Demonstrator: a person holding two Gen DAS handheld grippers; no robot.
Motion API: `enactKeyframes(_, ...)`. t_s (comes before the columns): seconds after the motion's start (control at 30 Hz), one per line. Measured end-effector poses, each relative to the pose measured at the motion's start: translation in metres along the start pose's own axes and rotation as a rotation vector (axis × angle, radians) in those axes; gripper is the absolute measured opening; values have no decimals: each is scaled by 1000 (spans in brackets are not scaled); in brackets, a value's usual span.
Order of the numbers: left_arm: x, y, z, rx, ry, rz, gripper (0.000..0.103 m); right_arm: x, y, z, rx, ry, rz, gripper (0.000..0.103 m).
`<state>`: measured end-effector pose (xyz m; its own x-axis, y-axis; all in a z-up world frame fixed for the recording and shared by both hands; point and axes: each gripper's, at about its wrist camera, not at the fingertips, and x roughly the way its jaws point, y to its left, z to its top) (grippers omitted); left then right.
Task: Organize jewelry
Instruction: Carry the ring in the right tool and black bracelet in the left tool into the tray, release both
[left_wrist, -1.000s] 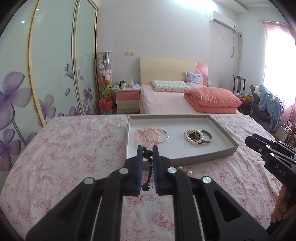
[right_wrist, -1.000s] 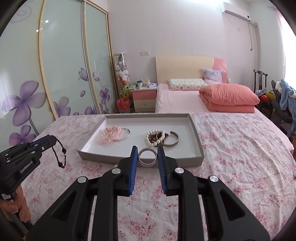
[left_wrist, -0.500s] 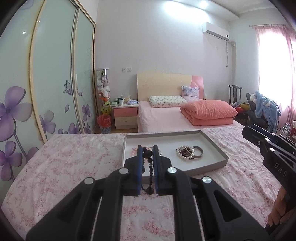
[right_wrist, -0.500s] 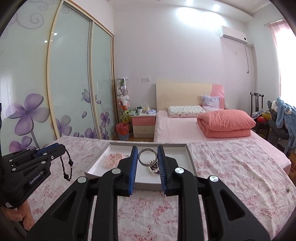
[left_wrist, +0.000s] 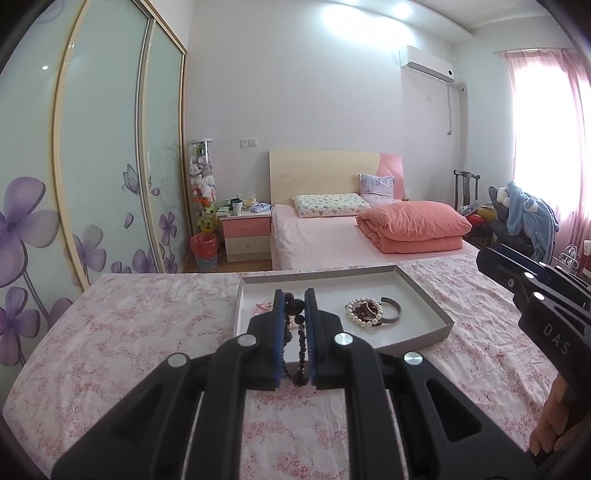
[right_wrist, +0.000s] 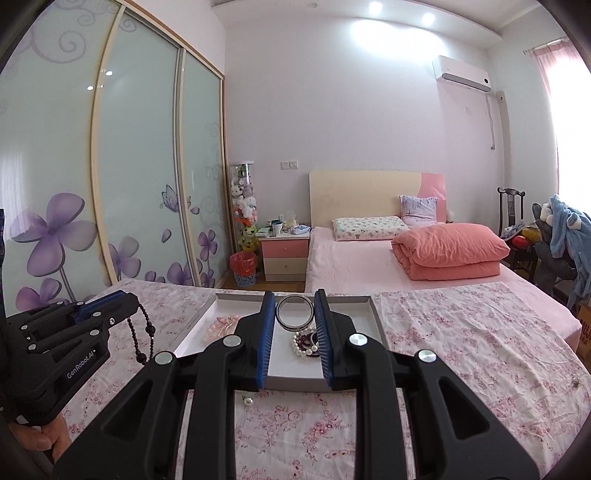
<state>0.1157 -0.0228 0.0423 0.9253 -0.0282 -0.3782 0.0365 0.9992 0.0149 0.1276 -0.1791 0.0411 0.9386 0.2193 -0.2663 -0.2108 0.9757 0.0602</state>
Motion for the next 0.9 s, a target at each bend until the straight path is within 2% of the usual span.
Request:
enactKeyframes(0.27,40,4,10,-18,29,3,11,37,-6,8,13,20,3,23)
enactKeyframes(0.63,123,12,15,-43,122,0,11,133,-21,-2,62,192,11,23)
enactKeyframes(0.9,169,5,9,-14,169,0,11,176,-32,-22,102,300,-7,23)
